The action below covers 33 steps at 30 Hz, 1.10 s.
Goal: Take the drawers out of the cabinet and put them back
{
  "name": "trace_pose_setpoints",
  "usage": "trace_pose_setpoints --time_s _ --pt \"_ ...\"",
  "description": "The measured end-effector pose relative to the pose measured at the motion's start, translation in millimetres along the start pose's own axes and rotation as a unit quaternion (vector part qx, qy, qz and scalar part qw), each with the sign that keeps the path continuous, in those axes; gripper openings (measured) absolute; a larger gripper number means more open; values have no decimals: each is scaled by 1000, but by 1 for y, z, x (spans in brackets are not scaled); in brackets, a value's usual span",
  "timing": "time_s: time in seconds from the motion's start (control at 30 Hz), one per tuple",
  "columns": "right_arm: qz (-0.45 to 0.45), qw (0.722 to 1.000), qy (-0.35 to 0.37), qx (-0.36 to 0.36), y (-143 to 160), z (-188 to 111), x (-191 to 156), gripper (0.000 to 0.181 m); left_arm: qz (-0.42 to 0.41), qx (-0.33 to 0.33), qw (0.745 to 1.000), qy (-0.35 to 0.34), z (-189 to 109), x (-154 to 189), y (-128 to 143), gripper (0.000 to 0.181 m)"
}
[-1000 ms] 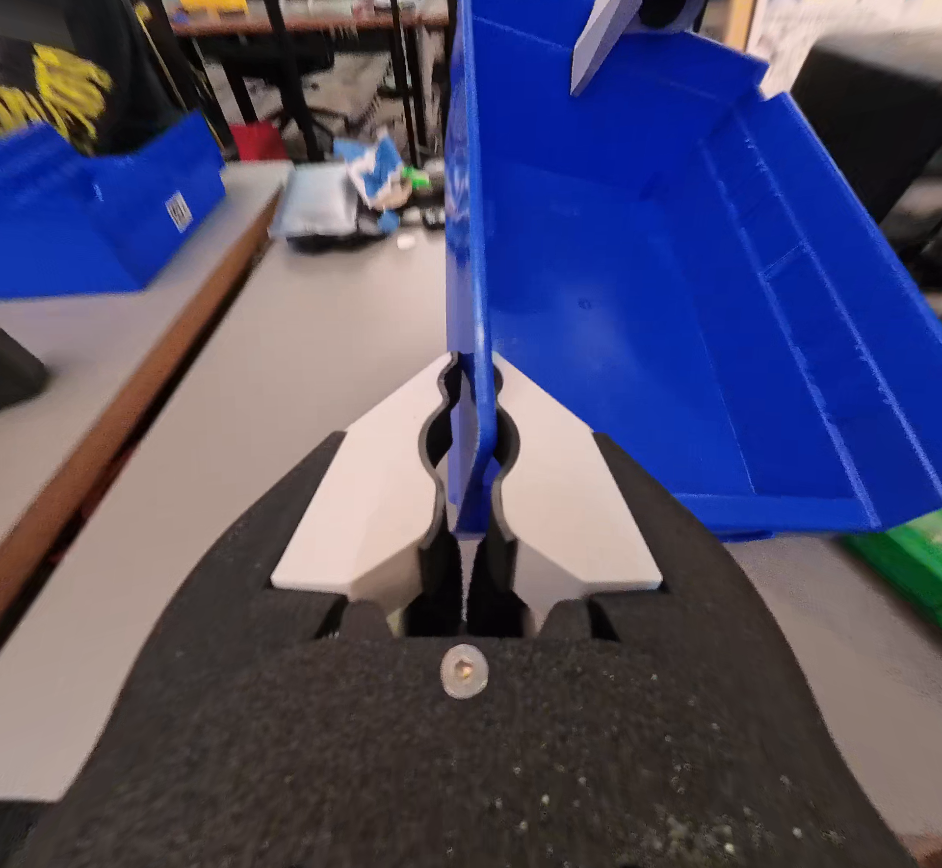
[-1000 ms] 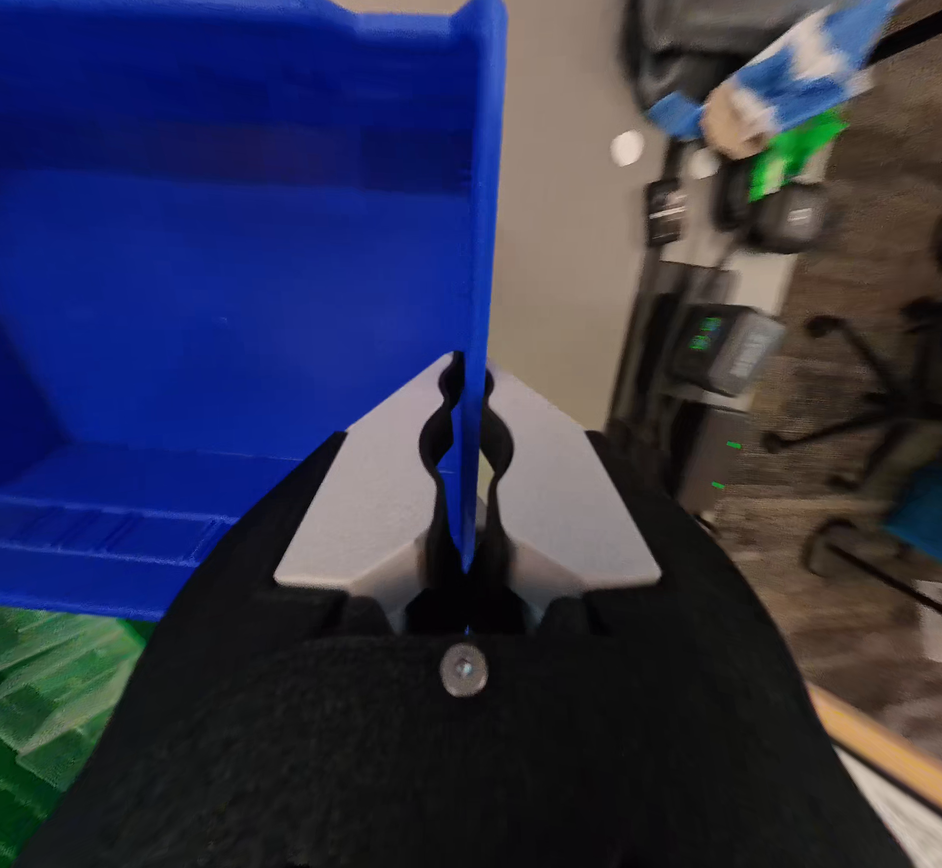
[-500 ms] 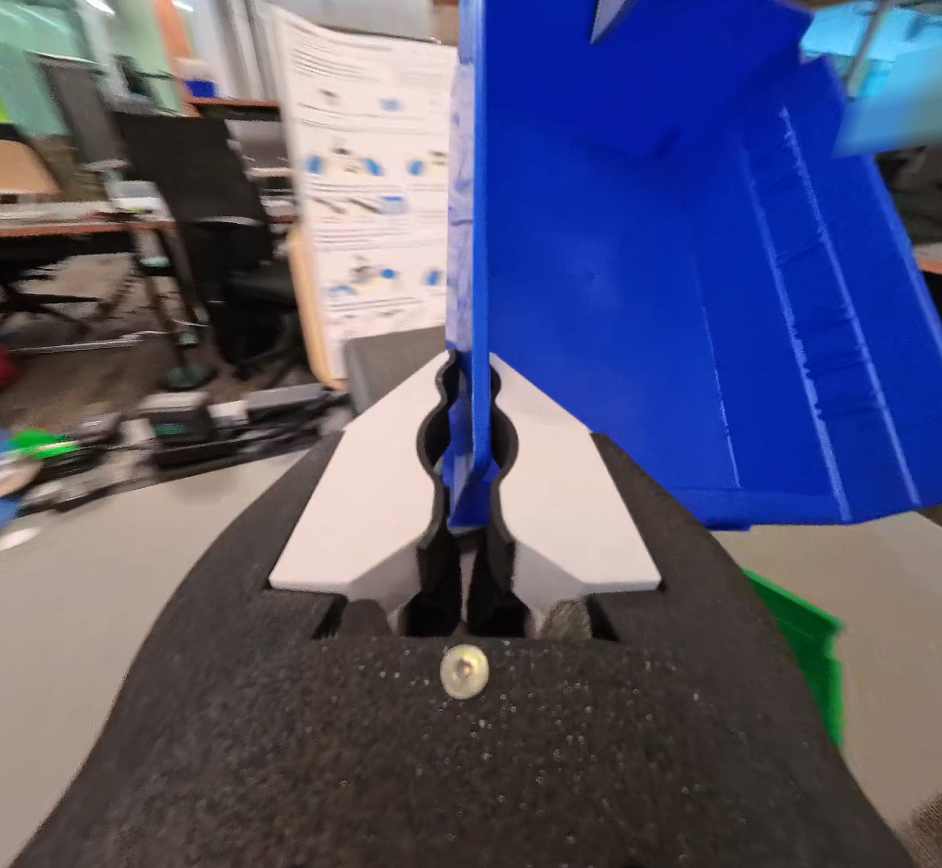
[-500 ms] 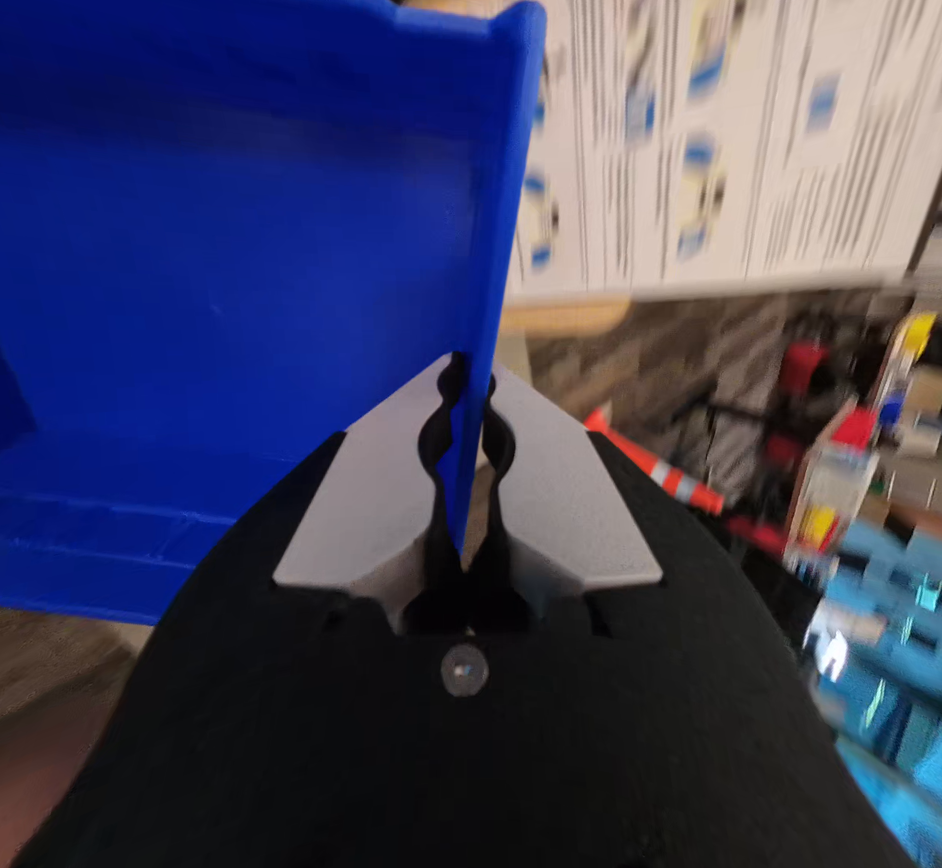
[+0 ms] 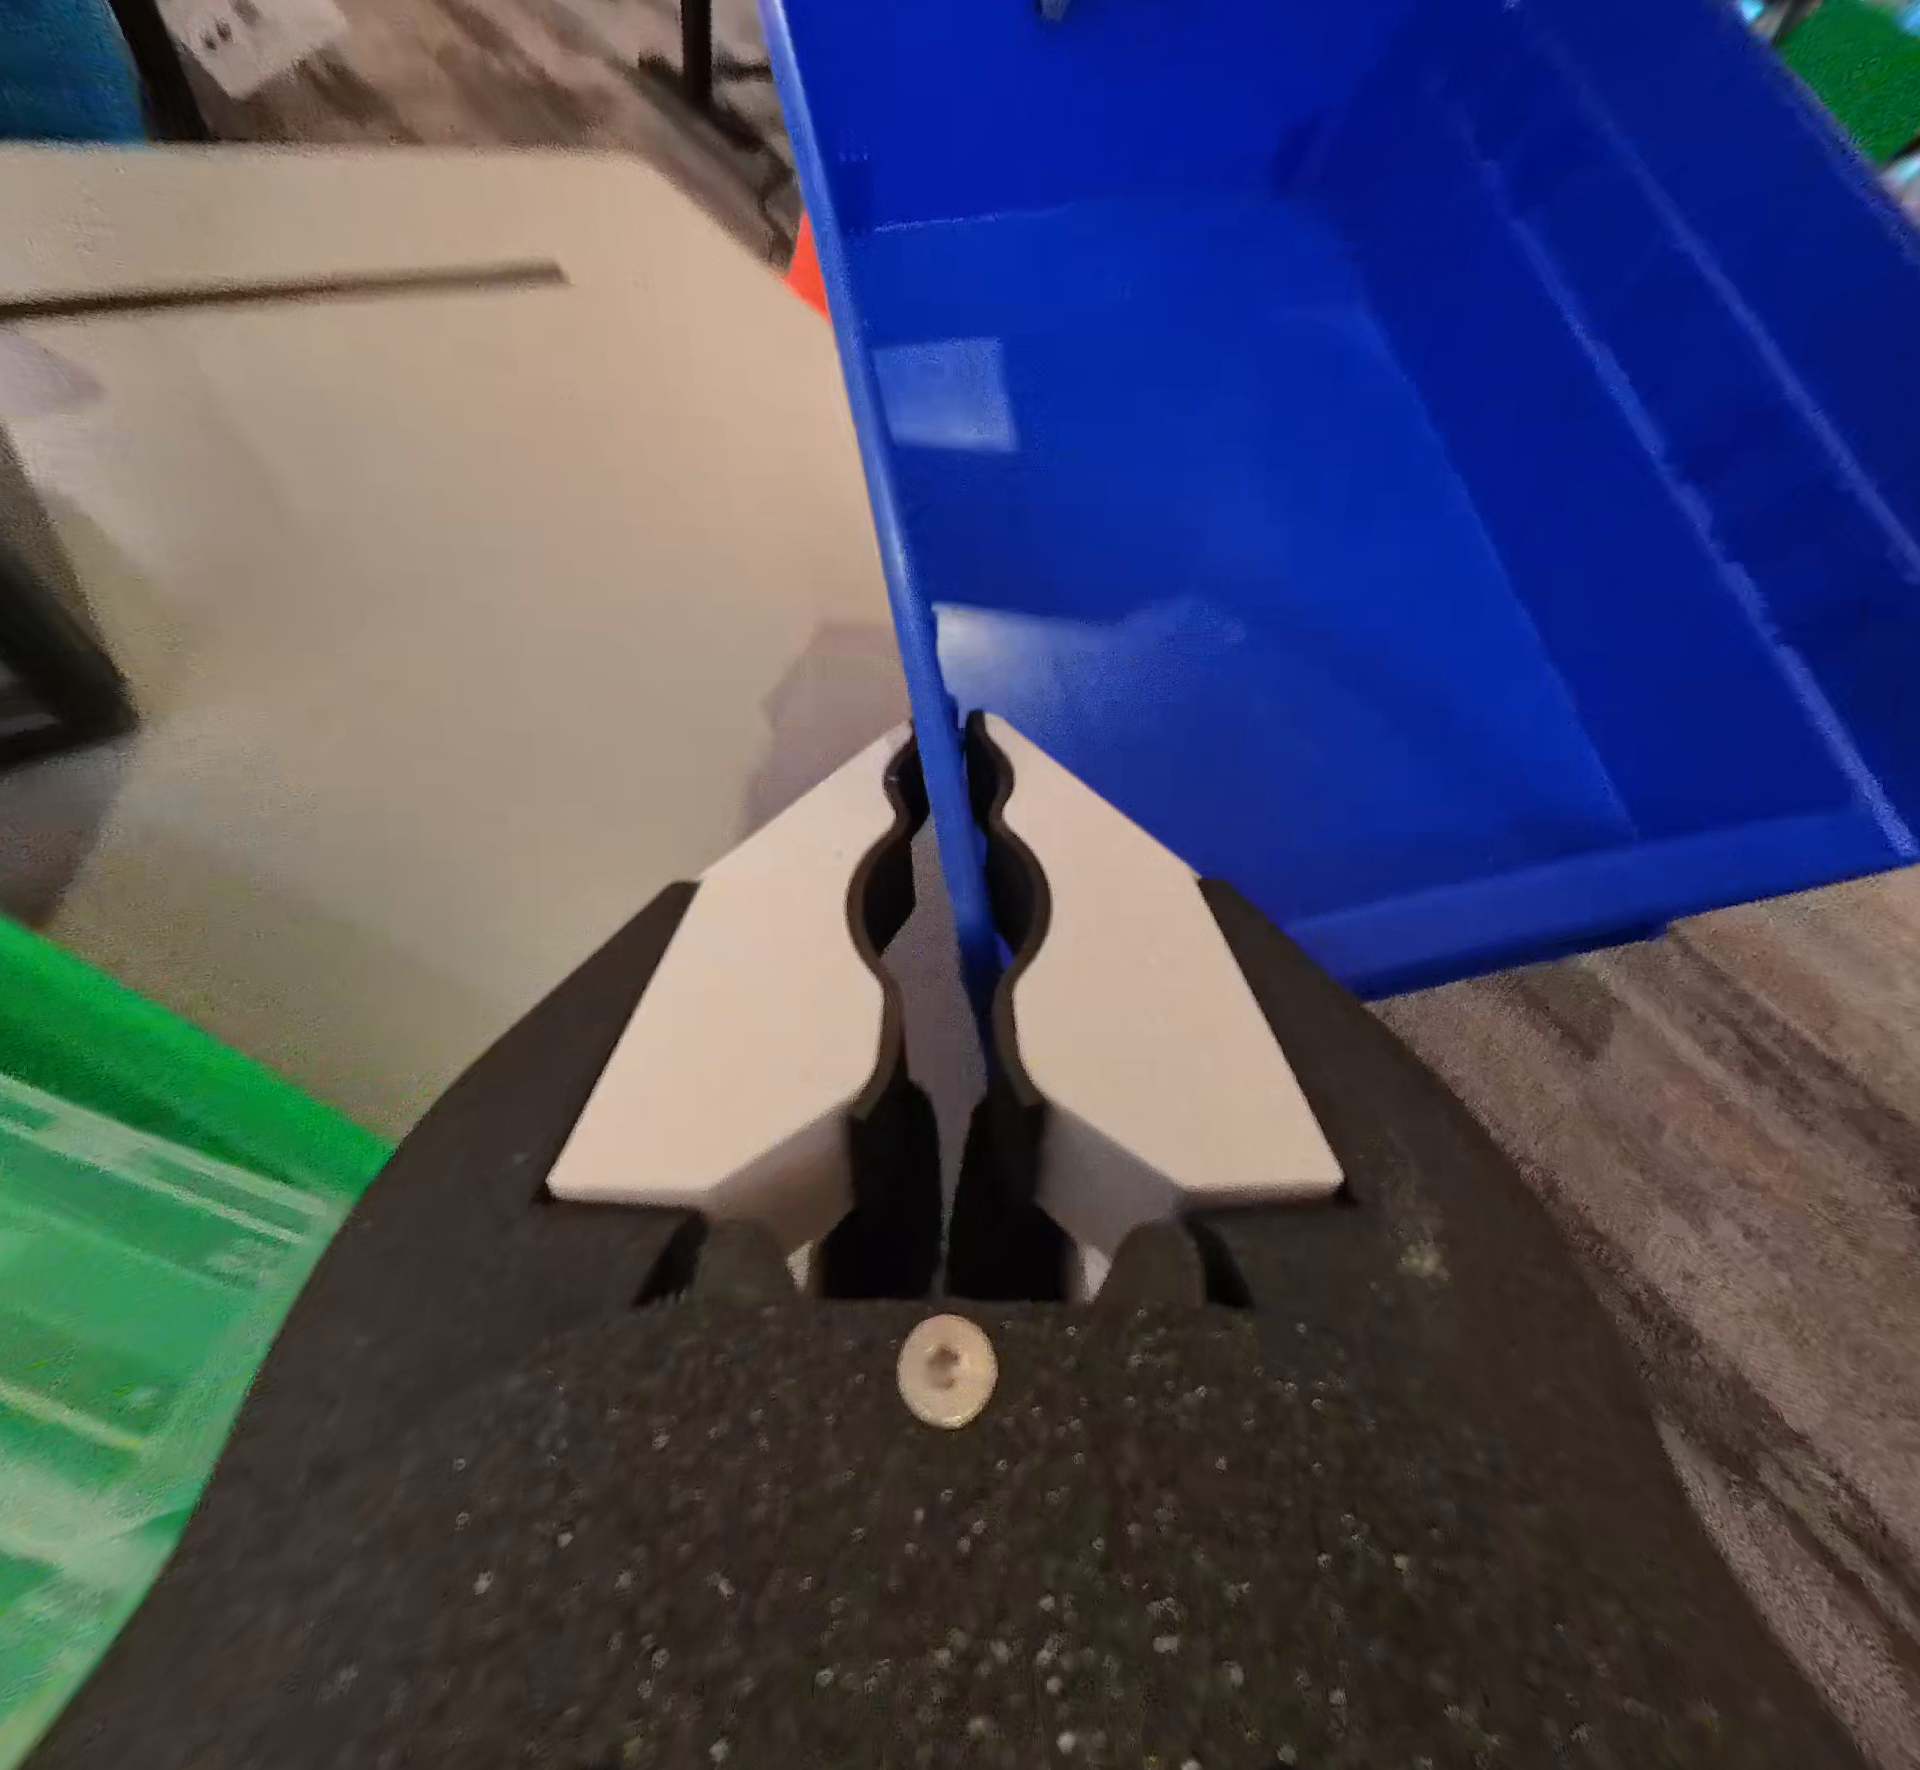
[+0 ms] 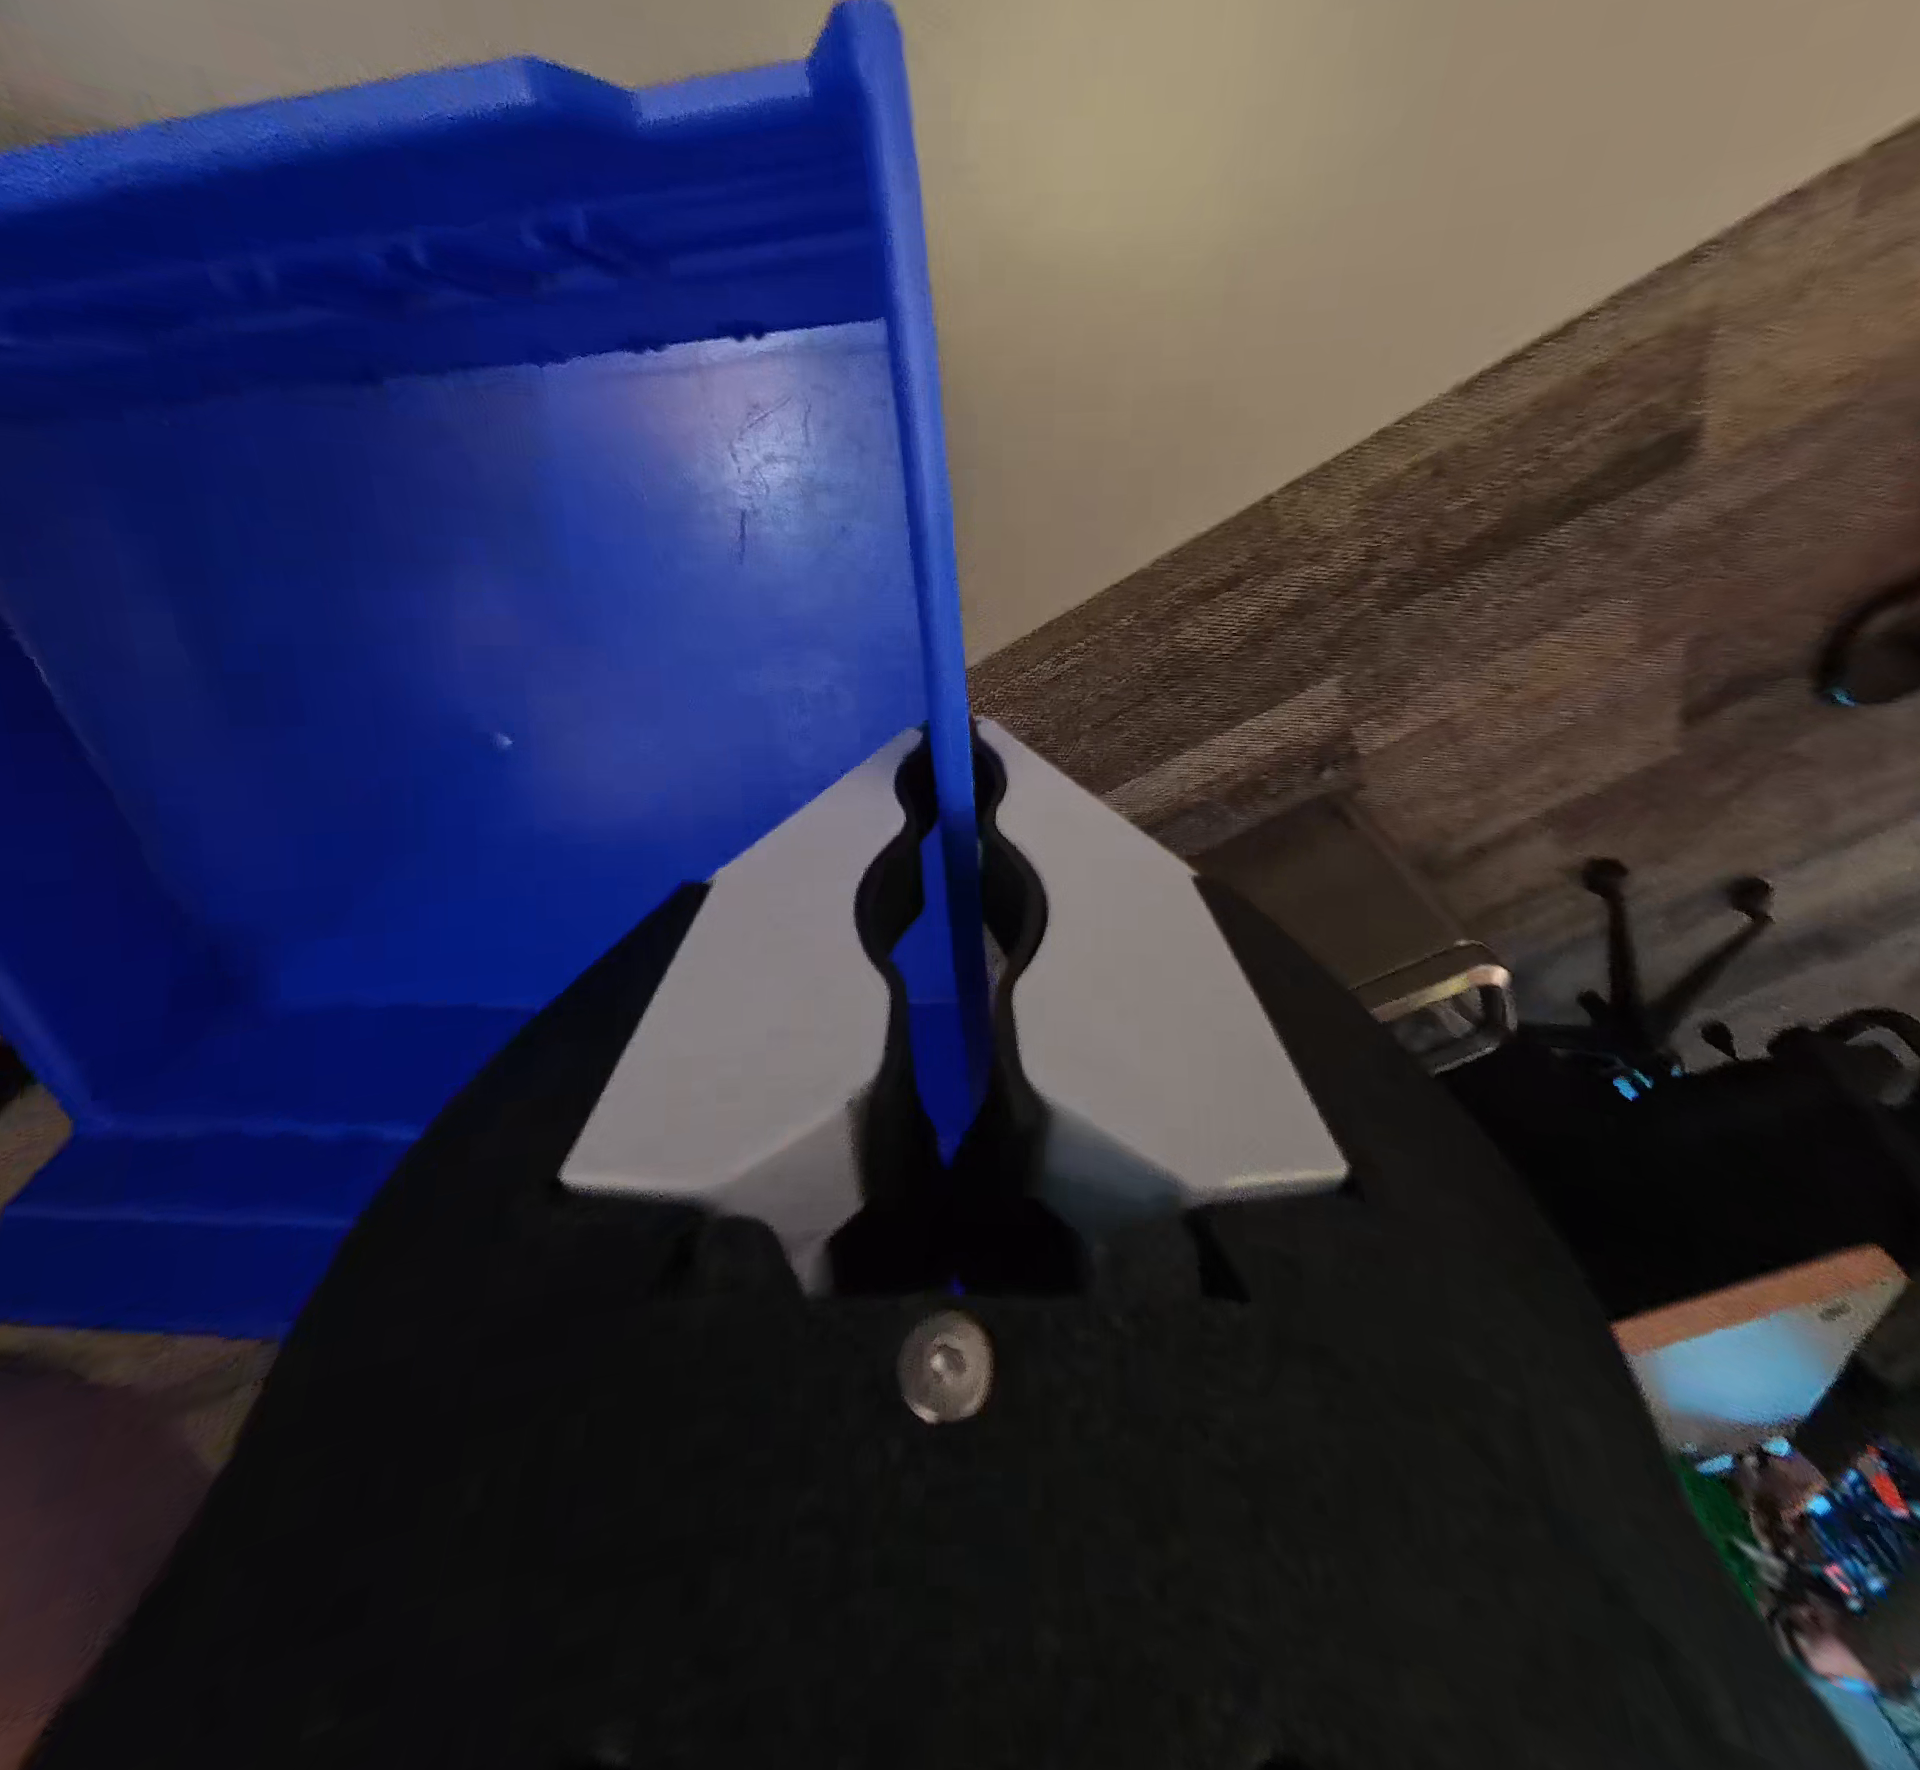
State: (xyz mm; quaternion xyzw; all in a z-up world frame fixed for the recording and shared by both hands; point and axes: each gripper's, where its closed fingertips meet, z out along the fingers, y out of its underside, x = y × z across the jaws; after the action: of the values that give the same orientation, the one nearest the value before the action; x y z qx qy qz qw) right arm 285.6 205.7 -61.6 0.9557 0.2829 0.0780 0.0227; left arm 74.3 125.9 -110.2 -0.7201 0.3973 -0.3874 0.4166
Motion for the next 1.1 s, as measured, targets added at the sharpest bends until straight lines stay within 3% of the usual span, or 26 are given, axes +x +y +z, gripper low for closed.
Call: trace_pose_setpoints --time_s 0.03,0.2,0.3,0.47,0.6,0.83,0.93,1.0,1.1 --pt "-6 1000 -11 -3 -2 22 5 3 1 -14 1000 -8 12 2 14 5" --pt "-65 994 -64 60 -66 98 17 3 -2 -49 995 -86 42 -20 51 12" --pt "-94 990 -61 83 -109 115 24 4 -8 -53 990 -131 45 -48 51 13" --pt "-122 987 -65 83 -153 125 38 5 -42 -41 987 -149 53 -79 42 19" --pt "-136 986 -75 60 -163 129 50 6 1 -20 996 -88 43 -54 47 50" --pt "-137 988 -56 52 -197 129 76 9 43 -22 998 34 10 -3 57 51" --pt "-121 990 -50 48 -206 129 85 9 11 12 989 145 -12 29 31 50" --pt "-116 991 -42 51 -207 129 86 11 -8 38 970 238 -34 51 5 49" --pt "-90 993 6 81 -210 123 93 27 -50 49 945 319 -66 54 -36 49"
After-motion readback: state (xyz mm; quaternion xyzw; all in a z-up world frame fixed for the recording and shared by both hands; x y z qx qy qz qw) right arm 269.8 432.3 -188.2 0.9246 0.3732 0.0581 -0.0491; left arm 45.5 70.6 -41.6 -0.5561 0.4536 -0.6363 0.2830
